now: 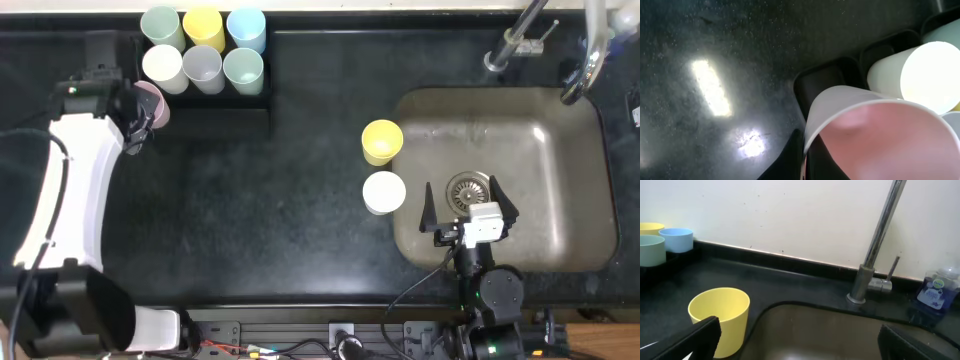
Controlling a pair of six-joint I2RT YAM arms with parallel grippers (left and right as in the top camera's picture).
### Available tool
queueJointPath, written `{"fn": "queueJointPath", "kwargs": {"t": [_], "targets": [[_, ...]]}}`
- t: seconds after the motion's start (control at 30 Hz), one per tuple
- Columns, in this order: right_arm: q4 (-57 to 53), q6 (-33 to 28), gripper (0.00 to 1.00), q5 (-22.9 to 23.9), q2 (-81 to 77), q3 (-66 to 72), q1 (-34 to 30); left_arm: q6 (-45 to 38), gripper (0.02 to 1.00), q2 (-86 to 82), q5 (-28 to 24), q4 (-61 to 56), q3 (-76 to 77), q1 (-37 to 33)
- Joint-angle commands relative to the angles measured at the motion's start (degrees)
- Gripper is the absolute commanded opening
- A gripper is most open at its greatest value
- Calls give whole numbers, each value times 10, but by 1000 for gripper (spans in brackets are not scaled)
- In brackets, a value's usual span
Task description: Store Cups
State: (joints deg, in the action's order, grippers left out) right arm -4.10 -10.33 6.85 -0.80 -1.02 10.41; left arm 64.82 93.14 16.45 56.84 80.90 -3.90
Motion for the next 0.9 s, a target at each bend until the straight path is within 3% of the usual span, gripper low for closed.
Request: {"fn": "queueJointPath", "kwargs": {"t": [0.03, 0.9], "targets": [[3, 0, 998, 2, 5, 7, -3, 17, 36, 20, 7, -8, -2, -5], [3, 0, 998, 2, 5, 7, -3, -30, 36, 105, 24, -63, -2, -6]]}}
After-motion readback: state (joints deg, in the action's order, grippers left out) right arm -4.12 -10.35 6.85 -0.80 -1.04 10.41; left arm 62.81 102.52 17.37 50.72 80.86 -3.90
